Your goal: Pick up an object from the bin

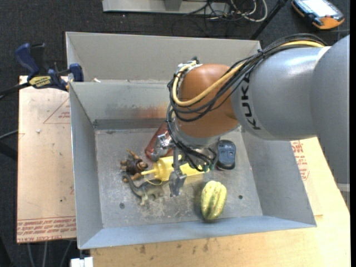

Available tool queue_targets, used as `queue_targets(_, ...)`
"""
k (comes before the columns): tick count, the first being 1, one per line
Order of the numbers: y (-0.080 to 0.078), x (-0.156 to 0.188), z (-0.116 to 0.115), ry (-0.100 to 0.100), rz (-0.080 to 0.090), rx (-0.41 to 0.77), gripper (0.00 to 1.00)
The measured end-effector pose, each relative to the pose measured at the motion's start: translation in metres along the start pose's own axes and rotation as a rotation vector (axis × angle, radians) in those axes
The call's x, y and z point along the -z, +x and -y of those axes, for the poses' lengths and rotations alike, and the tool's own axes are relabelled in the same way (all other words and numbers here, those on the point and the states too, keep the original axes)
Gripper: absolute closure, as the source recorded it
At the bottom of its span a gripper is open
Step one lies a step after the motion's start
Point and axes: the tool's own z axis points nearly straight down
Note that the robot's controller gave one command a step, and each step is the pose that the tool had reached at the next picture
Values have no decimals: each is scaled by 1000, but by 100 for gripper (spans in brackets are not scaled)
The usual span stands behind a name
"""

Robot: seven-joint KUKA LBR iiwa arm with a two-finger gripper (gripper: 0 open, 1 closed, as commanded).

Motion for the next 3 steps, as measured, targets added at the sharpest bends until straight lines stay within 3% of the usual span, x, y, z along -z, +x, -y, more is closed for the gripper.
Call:
queue_targets(1,-13,10,-9,3,1,37,0)
queue_targets(2,-5,-22,4,0,2,228,0)
queue_targets(3,-4,-57,47,-4,8,241,100)
